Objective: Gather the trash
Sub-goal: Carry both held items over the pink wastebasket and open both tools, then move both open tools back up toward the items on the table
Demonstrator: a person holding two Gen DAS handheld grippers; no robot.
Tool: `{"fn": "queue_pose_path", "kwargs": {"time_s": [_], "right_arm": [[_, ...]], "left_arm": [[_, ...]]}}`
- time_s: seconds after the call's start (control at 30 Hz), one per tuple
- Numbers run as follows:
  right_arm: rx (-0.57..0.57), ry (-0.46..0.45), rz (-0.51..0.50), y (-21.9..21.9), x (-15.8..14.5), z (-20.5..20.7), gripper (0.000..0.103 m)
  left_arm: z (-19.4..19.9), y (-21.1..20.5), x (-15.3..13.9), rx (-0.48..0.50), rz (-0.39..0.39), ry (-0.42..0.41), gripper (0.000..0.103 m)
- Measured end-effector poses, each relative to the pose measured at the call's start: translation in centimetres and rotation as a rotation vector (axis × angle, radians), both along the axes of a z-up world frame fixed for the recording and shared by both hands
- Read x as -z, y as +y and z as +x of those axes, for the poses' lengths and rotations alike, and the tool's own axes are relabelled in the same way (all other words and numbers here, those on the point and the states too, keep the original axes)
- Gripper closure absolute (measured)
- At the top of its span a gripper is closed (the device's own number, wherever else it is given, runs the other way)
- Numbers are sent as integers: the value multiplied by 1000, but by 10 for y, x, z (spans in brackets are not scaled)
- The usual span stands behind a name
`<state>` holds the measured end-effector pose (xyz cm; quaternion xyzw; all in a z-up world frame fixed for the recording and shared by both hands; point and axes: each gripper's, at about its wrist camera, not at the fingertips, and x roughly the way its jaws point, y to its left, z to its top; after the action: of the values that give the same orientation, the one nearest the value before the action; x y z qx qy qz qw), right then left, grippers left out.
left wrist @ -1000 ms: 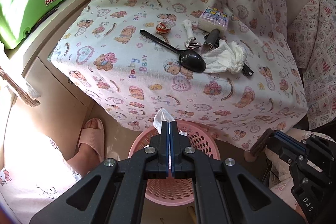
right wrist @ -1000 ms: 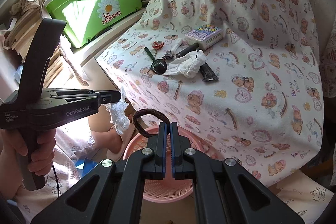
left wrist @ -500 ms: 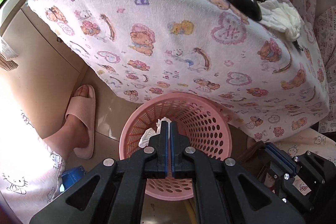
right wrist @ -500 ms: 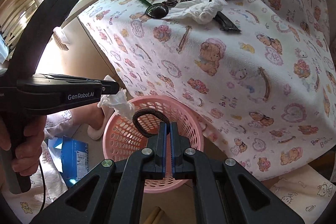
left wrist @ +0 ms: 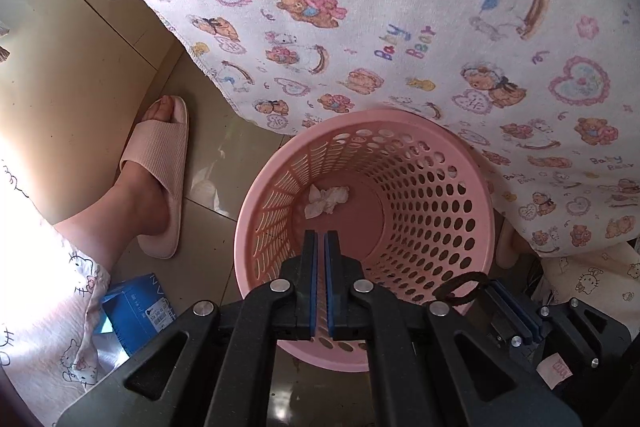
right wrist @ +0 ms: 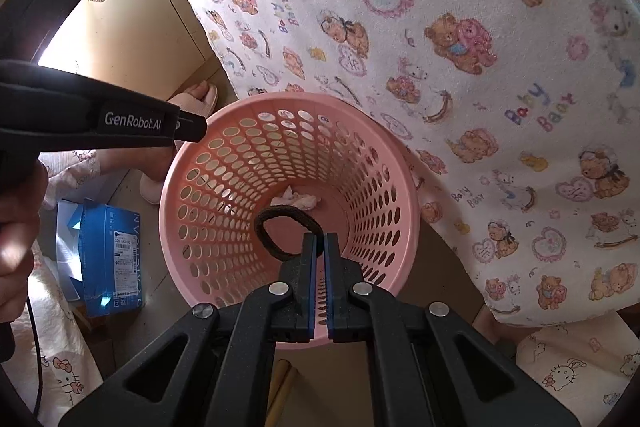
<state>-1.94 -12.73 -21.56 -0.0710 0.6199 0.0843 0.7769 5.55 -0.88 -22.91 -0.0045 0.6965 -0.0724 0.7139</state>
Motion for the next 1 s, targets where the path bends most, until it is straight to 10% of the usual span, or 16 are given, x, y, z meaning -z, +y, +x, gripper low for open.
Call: {"fn": "queue_pose_path", "kwargs": {"time_s": [0.13, 0.2, 0.5, 1.0], "right_arm": [[27, 20, 10, -4, 6, -1, 66], [41, 1, 13, -7, 3, -2, 40], [74, -16, 50, -13, -16, 0, 35], [111, -351, 127, -32, -123, -9, 24]], "left_arm": [[-3, 2, -3, -17, 43, 2, 37], [-2, 3, -7, -13, 65, -12, 36], [-1, 20, -48, -39, 46, -82, 18], [-15, 16, -147, -9, 152, -575, 12]]}}
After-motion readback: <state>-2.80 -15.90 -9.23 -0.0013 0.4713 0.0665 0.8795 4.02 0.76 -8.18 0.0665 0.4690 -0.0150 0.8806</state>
